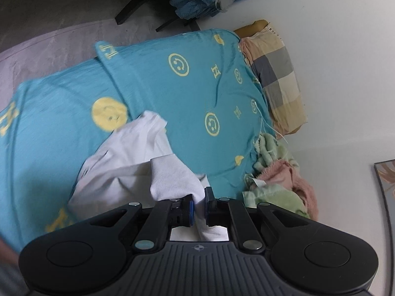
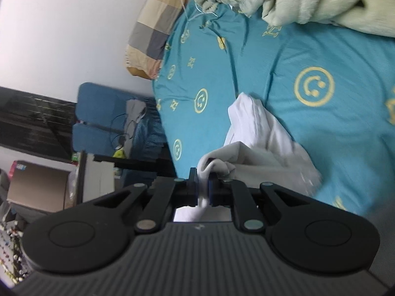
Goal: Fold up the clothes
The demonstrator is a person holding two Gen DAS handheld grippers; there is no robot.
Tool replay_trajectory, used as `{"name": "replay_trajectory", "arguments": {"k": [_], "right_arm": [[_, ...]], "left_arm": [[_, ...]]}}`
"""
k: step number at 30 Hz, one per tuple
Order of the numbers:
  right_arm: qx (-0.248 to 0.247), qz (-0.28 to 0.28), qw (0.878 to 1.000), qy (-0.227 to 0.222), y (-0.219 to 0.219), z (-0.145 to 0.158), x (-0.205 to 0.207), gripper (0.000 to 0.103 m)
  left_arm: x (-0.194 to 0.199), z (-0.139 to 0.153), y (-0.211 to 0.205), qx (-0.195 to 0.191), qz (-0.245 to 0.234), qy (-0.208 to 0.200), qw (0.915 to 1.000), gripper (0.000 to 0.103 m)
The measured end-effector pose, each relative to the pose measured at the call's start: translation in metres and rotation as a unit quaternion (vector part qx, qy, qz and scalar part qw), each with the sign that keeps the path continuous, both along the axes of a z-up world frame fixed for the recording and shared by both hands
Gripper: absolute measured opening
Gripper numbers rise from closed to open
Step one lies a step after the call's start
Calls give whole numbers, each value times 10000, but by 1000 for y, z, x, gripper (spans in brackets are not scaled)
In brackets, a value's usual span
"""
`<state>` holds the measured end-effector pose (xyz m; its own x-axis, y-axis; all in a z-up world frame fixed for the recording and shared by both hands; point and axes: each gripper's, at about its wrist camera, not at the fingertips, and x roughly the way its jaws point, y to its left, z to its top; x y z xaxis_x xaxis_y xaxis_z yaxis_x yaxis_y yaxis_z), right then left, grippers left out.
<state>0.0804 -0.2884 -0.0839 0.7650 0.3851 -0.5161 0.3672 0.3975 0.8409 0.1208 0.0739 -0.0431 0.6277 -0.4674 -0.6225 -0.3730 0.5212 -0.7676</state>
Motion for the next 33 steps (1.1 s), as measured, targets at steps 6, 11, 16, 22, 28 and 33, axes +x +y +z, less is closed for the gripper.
{"name": "replay_trajectory", "arguments": {"k": [6, 11, 16, 22, 28, 33], "right_arm": [[-64, 2, 9995, 299, -8, -54, 84, 11], [-42, 110, 9994, 333, -11, -101, 133, 11], [-302, 260, 9984, 409, -9, -120, 160, 11], [-683, 560, 9957, 278, -6, -115, 163, 16], [-1905, 1124, 9718, -818, 17, -66, 140, 70], [-2860, 1661, 9399, -848, 37, -66, 150, 72]], "left_arm": [[87, -74, -5, 184, -268, -129, 9994, 9], [126, -110, -6, 579, -501, -146, 9970, 10], [140, -126, -14, 1003, -759, -225, 9918, 11], [132, -106, -34, 1836, -1125, -616, 9746, 28], [113, -76, -59, 3069, -1469, -1332, 9309, 84], [119, -90, -75, 3526, -1850, -1132, 9103, 84]]}}
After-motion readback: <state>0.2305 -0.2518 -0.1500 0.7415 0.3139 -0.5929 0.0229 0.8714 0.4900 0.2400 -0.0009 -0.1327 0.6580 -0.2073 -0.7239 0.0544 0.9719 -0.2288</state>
